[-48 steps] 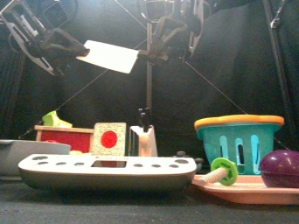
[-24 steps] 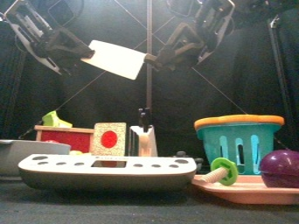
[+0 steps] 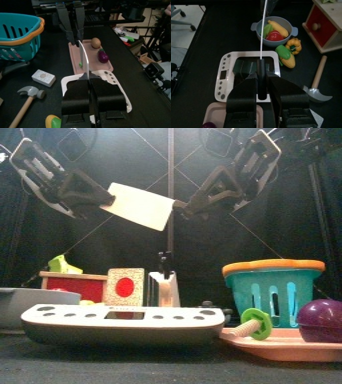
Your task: Reorient grip
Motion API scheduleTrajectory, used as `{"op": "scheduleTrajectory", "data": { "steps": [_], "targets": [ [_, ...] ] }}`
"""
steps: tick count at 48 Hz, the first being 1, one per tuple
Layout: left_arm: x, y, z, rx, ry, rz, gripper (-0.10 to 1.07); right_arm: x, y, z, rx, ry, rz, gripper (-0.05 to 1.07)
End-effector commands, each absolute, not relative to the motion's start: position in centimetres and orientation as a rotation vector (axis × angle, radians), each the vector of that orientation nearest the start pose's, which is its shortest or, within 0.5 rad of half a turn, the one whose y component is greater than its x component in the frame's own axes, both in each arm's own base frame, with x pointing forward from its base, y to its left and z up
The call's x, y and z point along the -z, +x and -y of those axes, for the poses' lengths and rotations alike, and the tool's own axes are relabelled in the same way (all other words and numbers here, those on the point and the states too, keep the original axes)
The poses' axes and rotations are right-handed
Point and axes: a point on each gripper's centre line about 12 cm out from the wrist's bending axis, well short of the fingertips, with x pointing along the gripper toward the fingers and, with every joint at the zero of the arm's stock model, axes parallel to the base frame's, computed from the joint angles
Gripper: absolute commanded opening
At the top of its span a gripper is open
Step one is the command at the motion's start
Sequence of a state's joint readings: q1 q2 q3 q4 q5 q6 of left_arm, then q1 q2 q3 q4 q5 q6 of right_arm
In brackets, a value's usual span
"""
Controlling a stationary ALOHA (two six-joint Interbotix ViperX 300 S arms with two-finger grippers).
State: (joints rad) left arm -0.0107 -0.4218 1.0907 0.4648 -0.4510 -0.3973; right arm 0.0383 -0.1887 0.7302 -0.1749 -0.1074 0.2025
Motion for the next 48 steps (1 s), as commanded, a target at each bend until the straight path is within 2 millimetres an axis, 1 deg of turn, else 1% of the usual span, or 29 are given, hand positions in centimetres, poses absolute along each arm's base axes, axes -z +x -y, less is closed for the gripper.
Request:
{"op": "scheduleTrajectory", "data": {
  "steps": [1,9,19,27,33,40,48],
  "targets": [
    [-21.4,28.2,2.5,0.198,-0.018,-0.241,0.25,-24.9,36.5,-0.7,-0.019,0.054,-0.382,0.48],
    [-21.7,28.3,2.1,0.162,-0.065,-0.23,0.25,-24.5,36.6,0.3,0.026,0.124,-0.392,0.48],
    [-21.1,28.2,1.9,0.131,-0.085,-0.26,0.25,-25.2,36.6,0.5,0.046,0.185,-0.372,0.48],
    [-20.6,28.3,1.8,0.119,-0.064,-0.29,0.25,-25.0,36.6,0.2,0.053,0.225,-0.398,0.48],
    [-20.0,28.4,2.2,0.131,-0.047,-0.311,0.25,-24.2,36.5,0.2,0.053,0.214,-0.426,0.48],
    [-19.5,28.6,2.5,0.144,-0.041,-0.331,0.25,-23.8,36.6,0.1,0.049,0.204,-0.437,0.48],
    [-18.1,28.6,2.9,0.154,-0.042,-0.377,0.25,-23.3,36.7,-1.2,0.018,0.195,-0.477,0.48]
  ]
}}
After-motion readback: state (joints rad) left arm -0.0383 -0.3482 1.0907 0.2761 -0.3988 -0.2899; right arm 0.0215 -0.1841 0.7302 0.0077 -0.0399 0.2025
